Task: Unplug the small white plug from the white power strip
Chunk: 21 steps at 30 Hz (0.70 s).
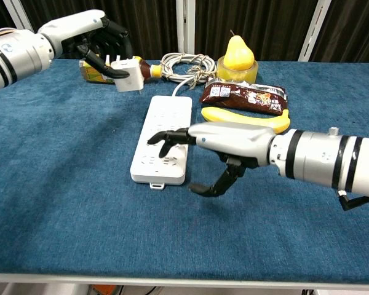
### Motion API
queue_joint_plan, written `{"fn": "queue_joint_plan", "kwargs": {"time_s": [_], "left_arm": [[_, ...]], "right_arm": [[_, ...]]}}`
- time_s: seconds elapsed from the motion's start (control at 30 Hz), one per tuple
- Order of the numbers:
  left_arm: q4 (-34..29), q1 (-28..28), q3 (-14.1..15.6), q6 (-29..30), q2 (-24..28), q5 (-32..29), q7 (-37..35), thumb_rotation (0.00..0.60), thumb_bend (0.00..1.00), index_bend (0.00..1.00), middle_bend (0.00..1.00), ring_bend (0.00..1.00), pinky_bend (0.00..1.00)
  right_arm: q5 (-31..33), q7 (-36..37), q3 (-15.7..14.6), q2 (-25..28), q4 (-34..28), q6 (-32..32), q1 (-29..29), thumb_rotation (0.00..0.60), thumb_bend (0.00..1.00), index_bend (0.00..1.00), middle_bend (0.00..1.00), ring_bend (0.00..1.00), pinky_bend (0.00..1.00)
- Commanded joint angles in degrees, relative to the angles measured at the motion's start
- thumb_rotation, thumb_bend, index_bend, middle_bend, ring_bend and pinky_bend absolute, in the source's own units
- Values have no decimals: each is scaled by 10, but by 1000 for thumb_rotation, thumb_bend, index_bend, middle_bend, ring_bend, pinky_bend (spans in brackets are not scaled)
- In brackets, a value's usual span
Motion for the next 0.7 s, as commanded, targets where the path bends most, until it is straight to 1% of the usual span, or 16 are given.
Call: {"fn": "queue_joint_plan", "kwargs": {"time_s": [0.03,0.13,0.2,0.27,0.37,0.47,0.6,0.7], "left_arm": [[-12,20,10,-7,9,-15,72,600,447,407,474,315,378],[-36,25,13,-21,21,-24,126,600,348,301,335,170,227],[-57,29,13,-21,30,-31,168,600,282,232,253,96,163],[-75,36,10,-10,40,-37,206,600,234,175,198,55,129],[-120,55,2,17,69,-50,259,600,200,146,183,50,121],[-192,86,-5,53,122,-67,296,600,185,146,183,50,119],[-286,150,-8,127,205,-93,355,600,174,146,183,50,96],[-342,202,0,189,256,-108,409,600,152,146,181,50,61]], "right_arm": [[-12,-18,0,28,-24,33,-16,600,371,63,163,10,125],[-17,-37,1,62,-52,65,-33,600,370,62,163,10,125],[-19,-52,1,88,-73,90,-47,600,370,61,163,10,125],[-20,-64,1,111,-90,112,-60,600,370,59,163,10,125],[-18,-81,-1,153,-115,146,-86,600,370,58,163,10,125],[-13,-92,-8,198,-135,180,-116,600,370,58,163,10,125],[4,-106,-21,259,-153,222,-165,600,368,47,156,10,125],[25,-126,-29,296,-163,248,-201,600,341,15,128,3,101]]}}
